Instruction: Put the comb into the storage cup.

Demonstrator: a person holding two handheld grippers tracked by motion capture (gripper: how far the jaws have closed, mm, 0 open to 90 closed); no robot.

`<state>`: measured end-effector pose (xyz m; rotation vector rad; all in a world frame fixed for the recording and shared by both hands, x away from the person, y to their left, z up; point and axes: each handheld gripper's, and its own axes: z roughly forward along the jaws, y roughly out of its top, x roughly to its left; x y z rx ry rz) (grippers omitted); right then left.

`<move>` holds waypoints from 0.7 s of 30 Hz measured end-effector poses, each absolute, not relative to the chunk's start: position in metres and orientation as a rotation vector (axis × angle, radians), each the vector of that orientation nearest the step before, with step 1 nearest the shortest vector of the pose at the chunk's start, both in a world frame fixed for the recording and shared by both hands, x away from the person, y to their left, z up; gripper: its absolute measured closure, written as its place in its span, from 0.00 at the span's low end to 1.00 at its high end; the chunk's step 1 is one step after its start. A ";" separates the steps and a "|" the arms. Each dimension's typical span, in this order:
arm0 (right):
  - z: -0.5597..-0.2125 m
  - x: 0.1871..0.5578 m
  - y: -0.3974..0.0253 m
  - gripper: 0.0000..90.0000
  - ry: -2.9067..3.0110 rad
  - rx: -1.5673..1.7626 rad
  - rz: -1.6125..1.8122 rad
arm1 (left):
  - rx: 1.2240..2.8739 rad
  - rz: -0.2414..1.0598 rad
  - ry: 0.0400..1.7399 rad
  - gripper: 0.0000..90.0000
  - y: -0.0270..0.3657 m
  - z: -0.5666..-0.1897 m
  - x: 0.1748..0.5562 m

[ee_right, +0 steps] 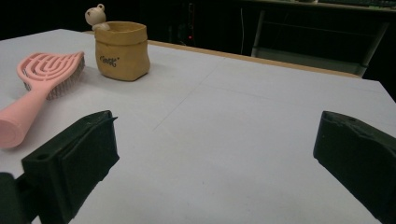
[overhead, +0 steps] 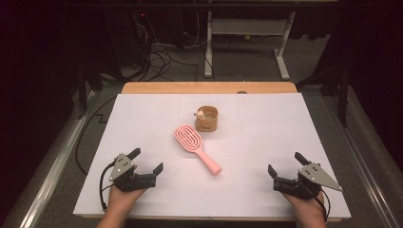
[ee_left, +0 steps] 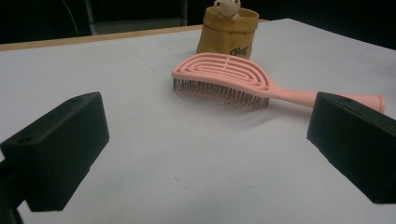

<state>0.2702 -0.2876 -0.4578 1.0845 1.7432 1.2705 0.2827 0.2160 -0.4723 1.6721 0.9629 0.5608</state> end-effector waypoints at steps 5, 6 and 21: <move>-0.457 0.271 -0.285 0.00 1.771 1.080 1.267 | 1.671 0.573 0.950 0.00 0.215 -0.472 0.282; -0.456 0.271 -0.284 0.01 1.780 1.080 1.264 | 1.671 0.570 0.949 0.00 0.215 -0.472 0.282; -0.458 0.277 -0.273 0.00 1.920 1.114 1.166 | 1.665 0.560 0.954 0.00 0.217 -0.472 0.282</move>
